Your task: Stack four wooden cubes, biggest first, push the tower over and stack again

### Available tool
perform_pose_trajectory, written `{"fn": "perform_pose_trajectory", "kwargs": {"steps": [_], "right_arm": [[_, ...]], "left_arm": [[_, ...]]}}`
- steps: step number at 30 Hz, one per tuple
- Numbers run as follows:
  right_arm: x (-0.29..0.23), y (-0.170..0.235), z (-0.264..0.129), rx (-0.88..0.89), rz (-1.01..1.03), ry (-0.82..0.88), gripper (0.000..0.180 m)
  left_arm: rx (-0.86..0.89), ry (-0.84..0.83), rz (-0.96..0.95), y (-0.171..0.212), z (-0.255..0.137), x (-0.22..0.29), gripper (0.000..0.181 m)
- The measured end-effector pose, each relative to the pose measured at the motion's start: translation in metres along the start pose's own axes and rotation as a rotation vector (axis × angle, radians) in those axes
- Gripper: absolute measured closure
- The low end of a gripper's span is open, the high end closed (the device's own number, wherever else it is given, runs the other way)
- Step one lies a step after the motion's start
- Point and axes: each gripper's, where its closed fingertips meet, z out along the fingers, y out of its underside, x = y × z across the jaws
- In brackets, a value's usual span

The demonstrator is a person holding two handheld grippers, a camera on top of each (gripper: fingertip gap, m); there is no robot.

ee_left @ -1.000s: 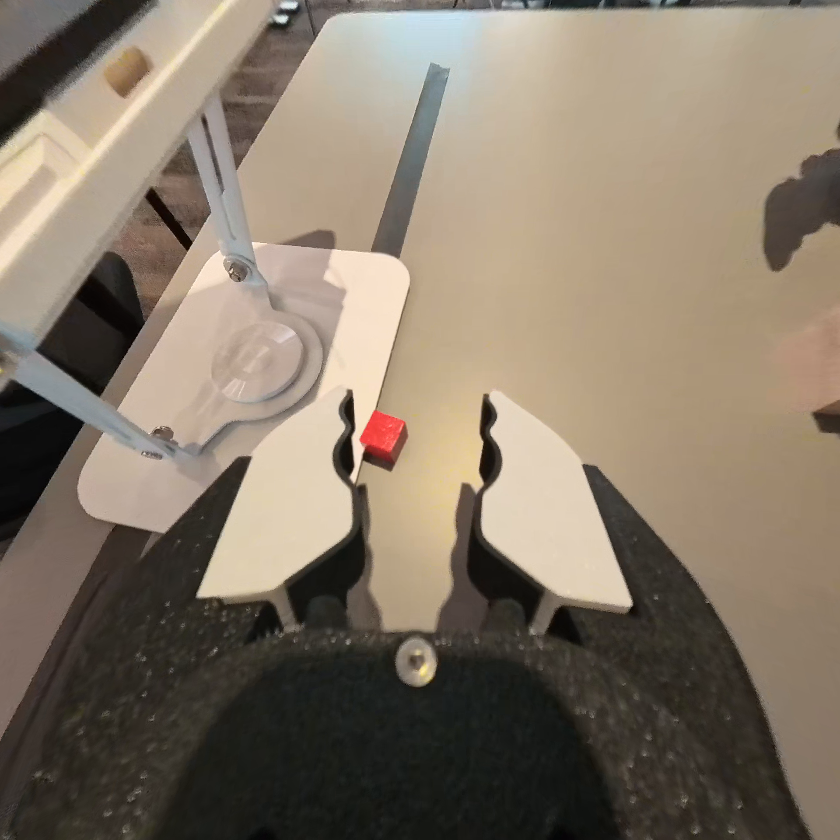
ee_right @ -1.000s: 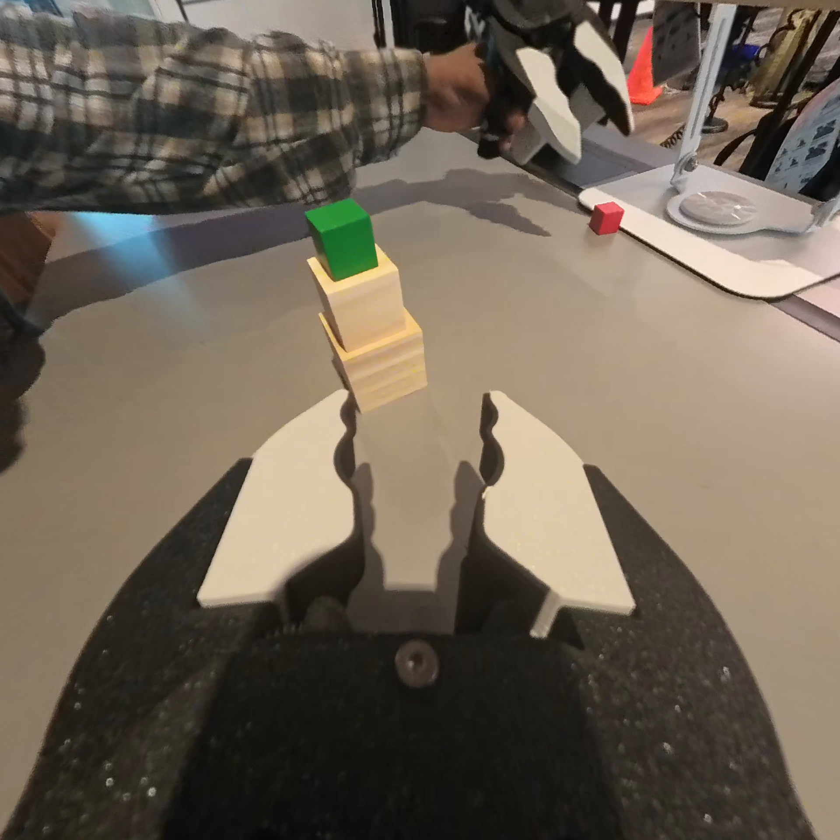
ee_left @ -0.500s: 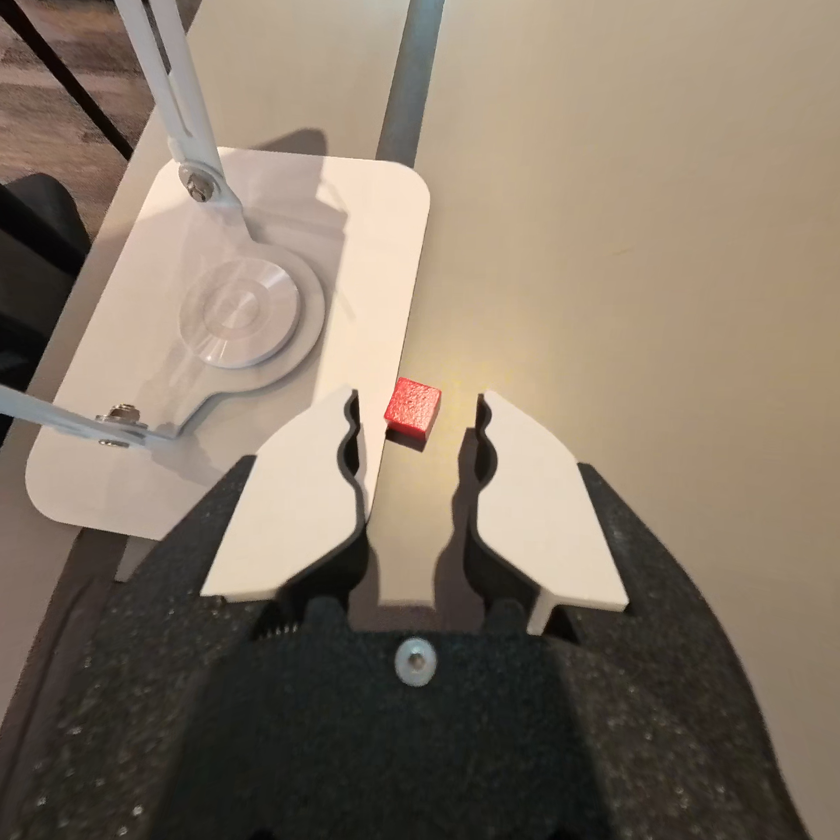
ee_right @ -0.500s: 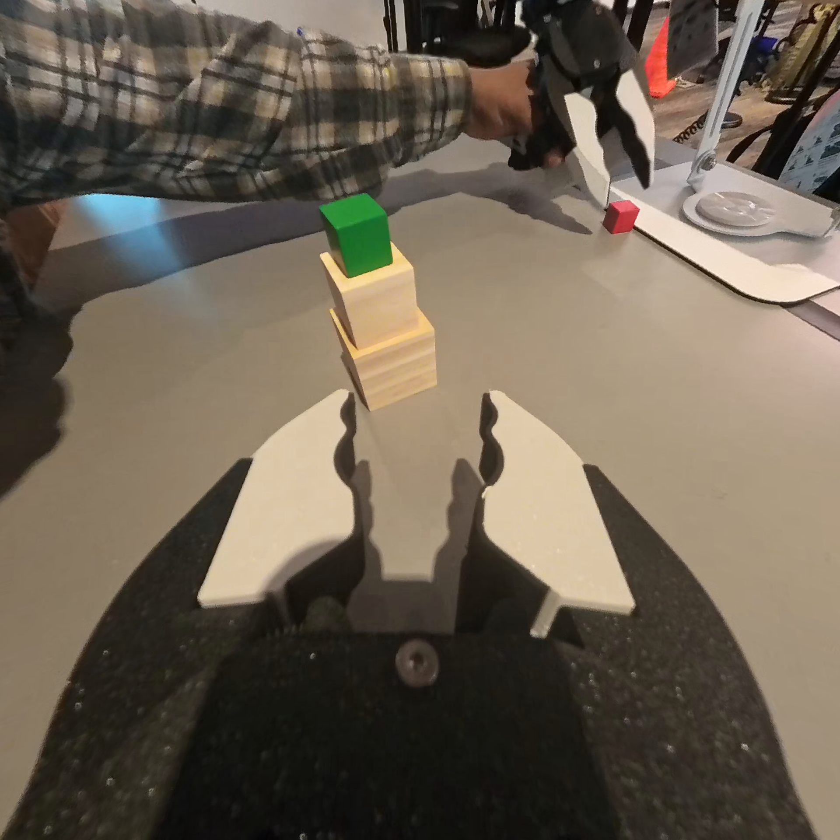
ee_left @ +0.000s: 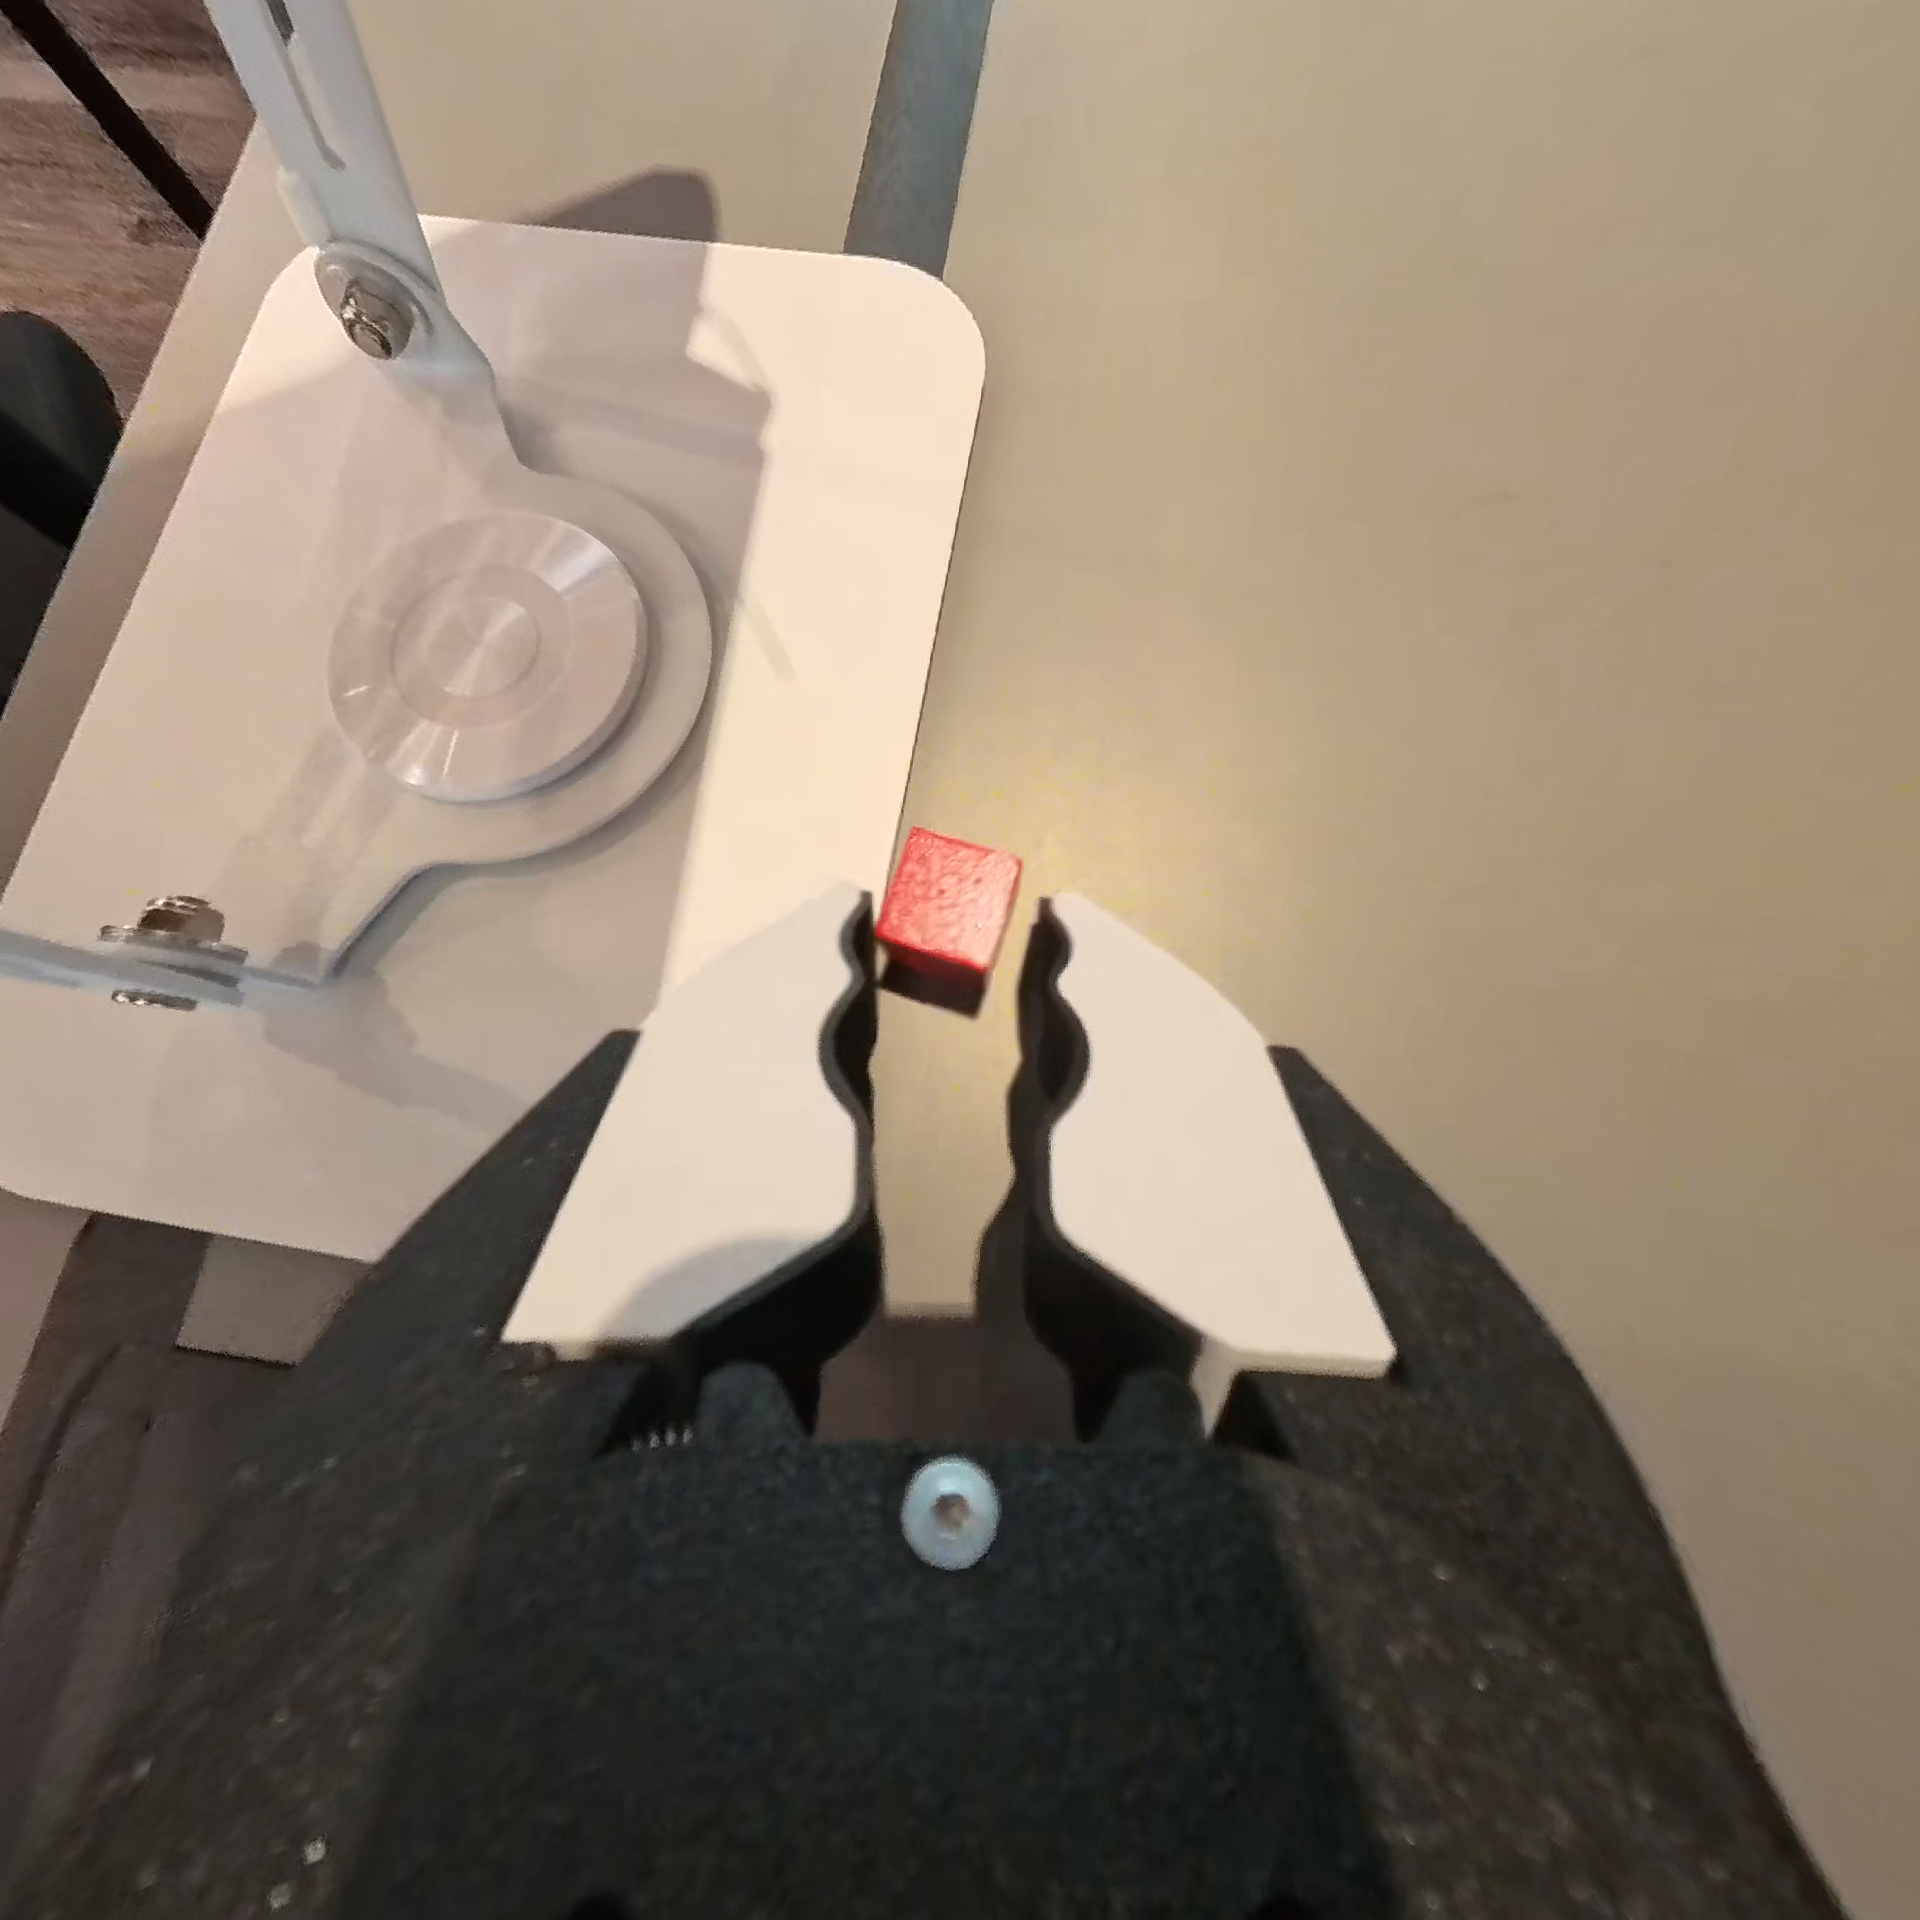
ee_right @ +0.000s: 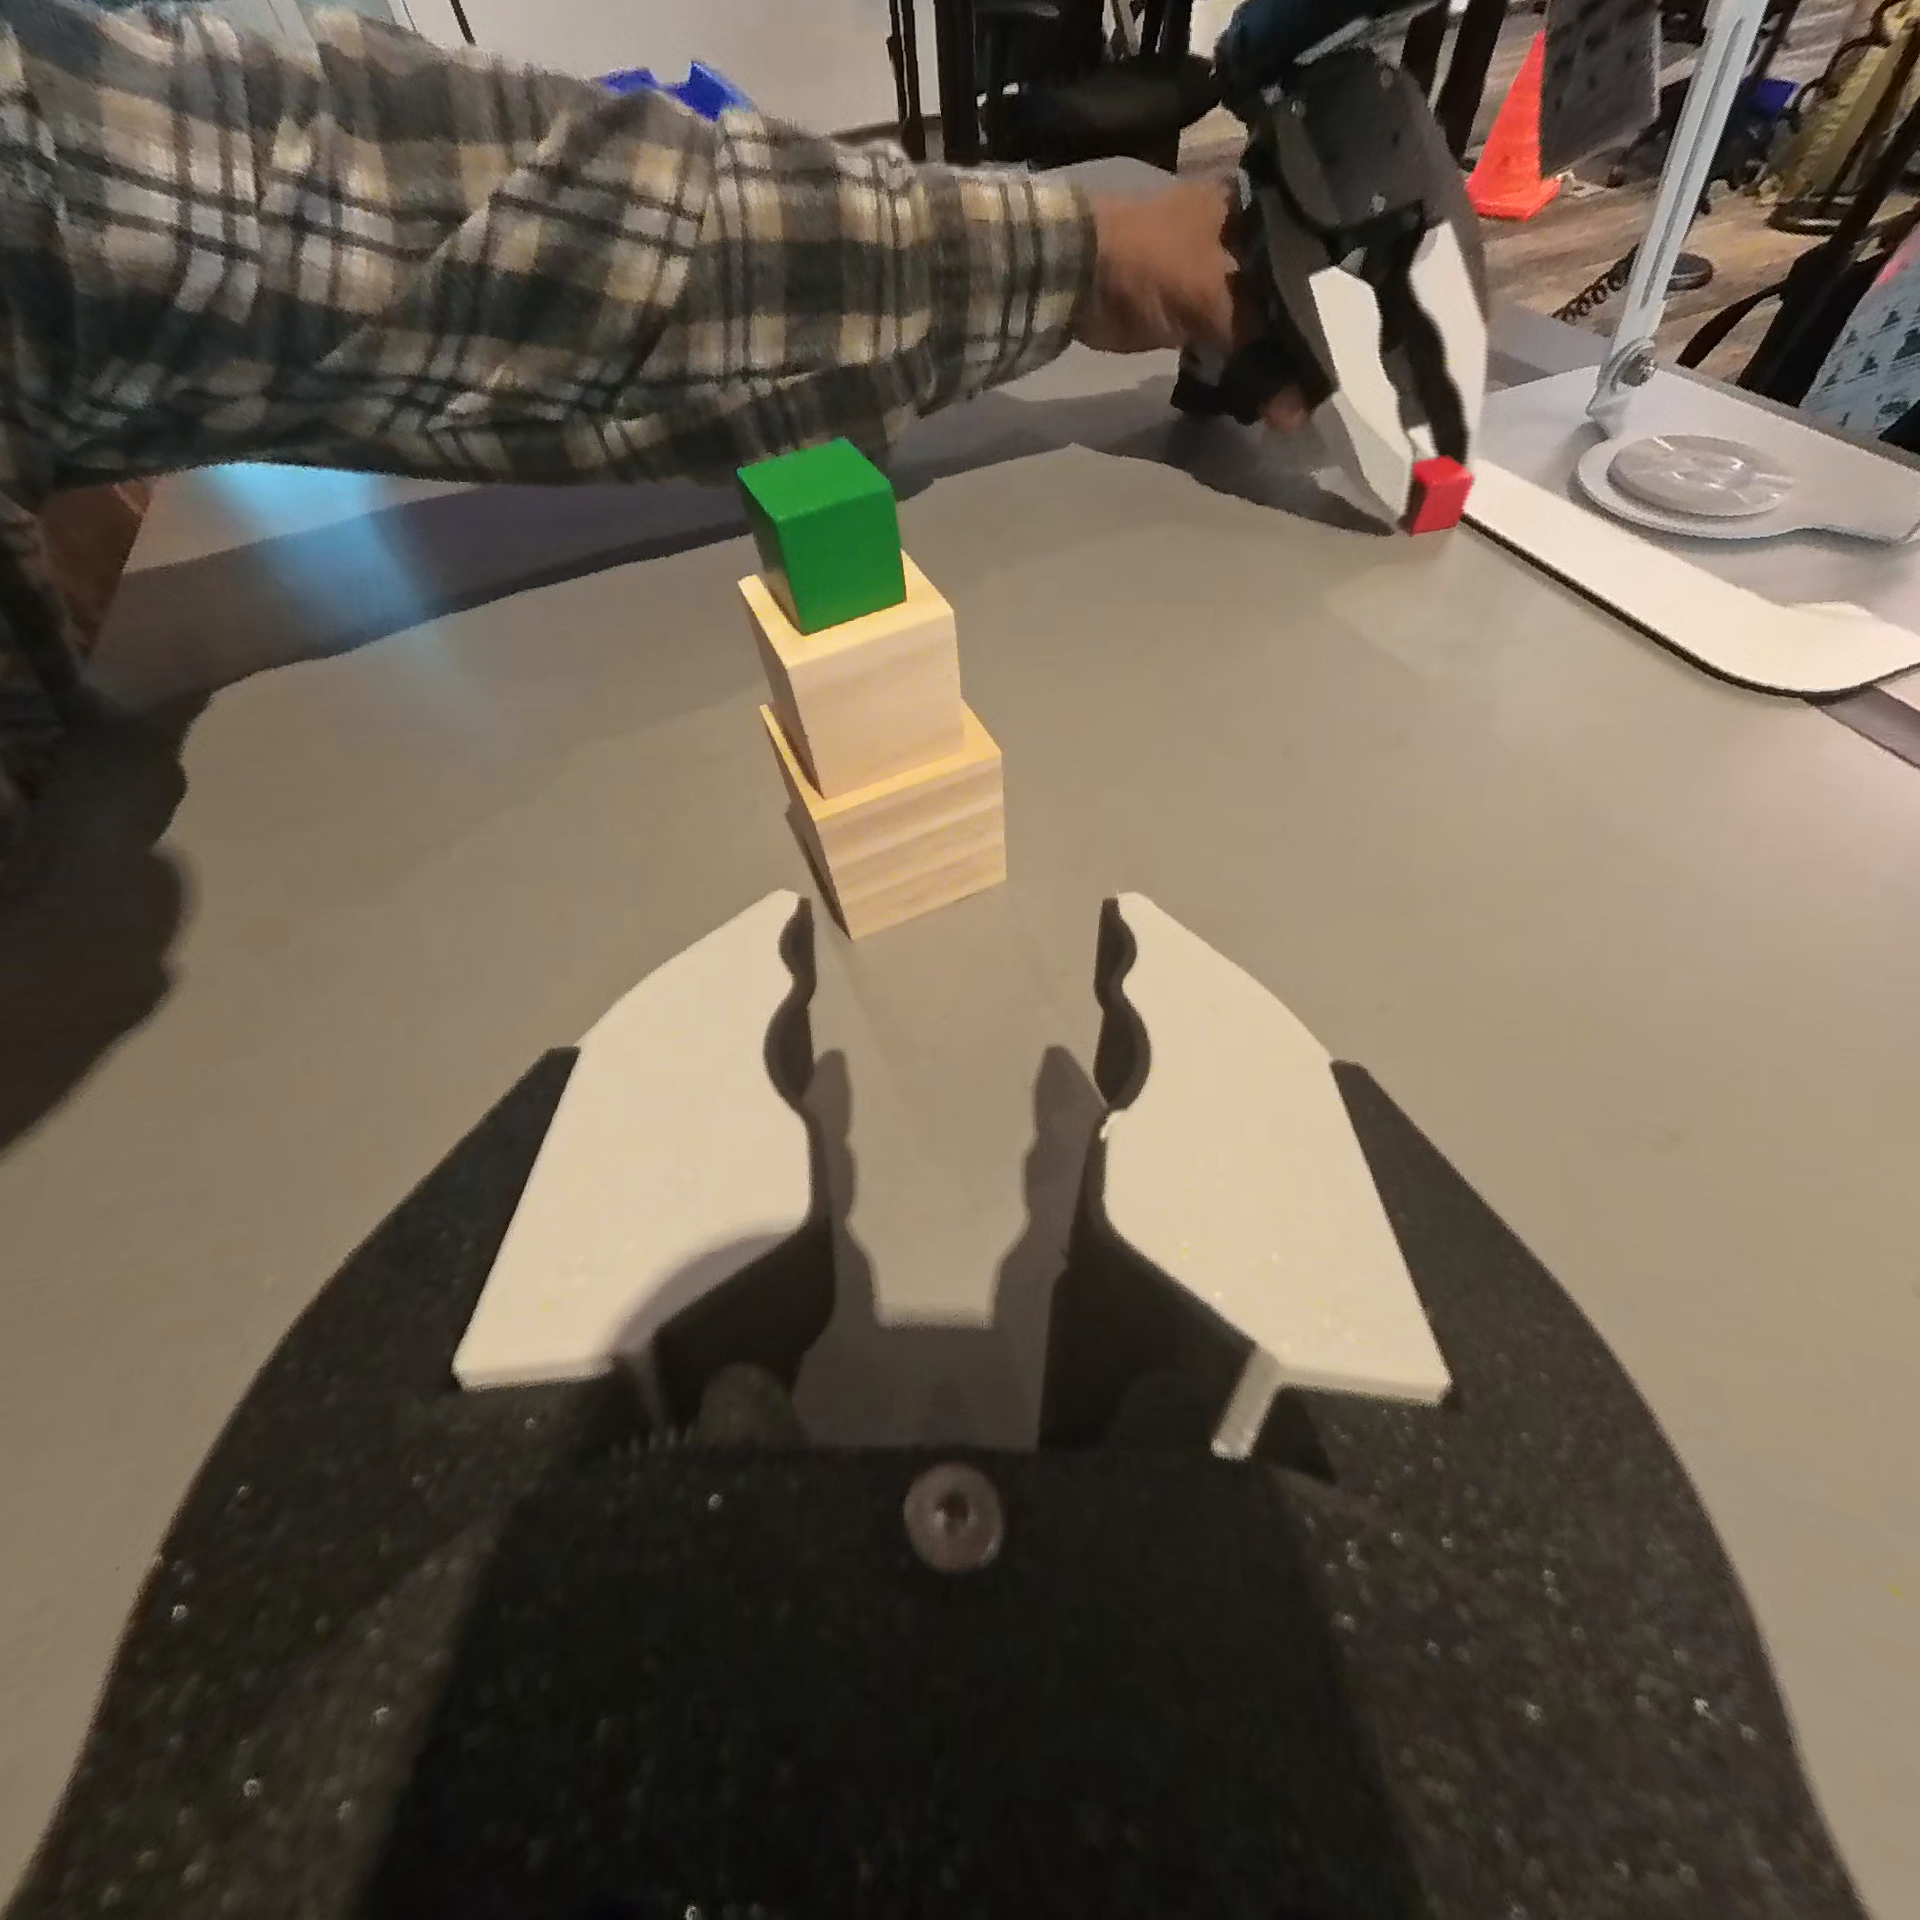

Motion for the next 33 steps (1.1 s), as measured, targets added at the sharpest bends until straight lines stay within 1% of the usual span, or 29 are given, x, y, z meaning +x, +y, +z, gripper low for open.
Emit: {"fn": "perform_pose_trajectory", "kwargs": {"steps": [1,5,9,13,16,19,21,24,29,33], "right_arm": [[0.0,-0.001,-0.001,0.007,0.003,-0.003,0.128],[0.0,-0.002,-0.002,0.013,0.004,-0.003,0.13],[-0.001,-0.004,-0.002,0.01,-0.001,0.004,0.131],[0.0,-0.005,-0.003,0.014,0.005,0.015,0.131],[0.001,-0.004,-0.003,0.011,0.007,0.019,0.131],[0.0,-0.005,-0.003,0.015,0.006,0.019,0.131],[-0.001,-0.005,-0.003,0.017,0.005,0.017,0.132],[-0.002,-0.005,-0.002,0.013,0.0,0.016,0.131],[-0.001,-0.006,-0.005,0.024,0.002,0.021,0.132],[0.001,-0.004,-0.005,0.024,0.013,0.02,0.132]], "left_arm": [[-0.002,-0.001,-0.001,0.0,0.0,0.001,0.159],[0.012,-0.039,-0.067,-0.001,-0.008,0.005,0.16],[0.064,-0.077,-0.149,-0.016,-0.033,0.025,0.16],[0.089,-0.09,-0.177,-0.049,-0.069,0.075,0.16],[0.108,-0.094,-0.178,-0.079,-0.093,0.127,0.16],[0.144,-0.066,-0.166,-0.107,-0.106,0.184,0.16],[0.155,-0.075,-0.142,-0.119,-0.108,0.212,0.16],[0.136,-0.074,-0.106,-0.124,-0.099,0.241,0.16],[0.135,-0.004,-0.102,-0.128,-0.085,0.264,0.16],[0.081,0.022,-0.099,-0.123,-0.076,0.269,0.16]]}}
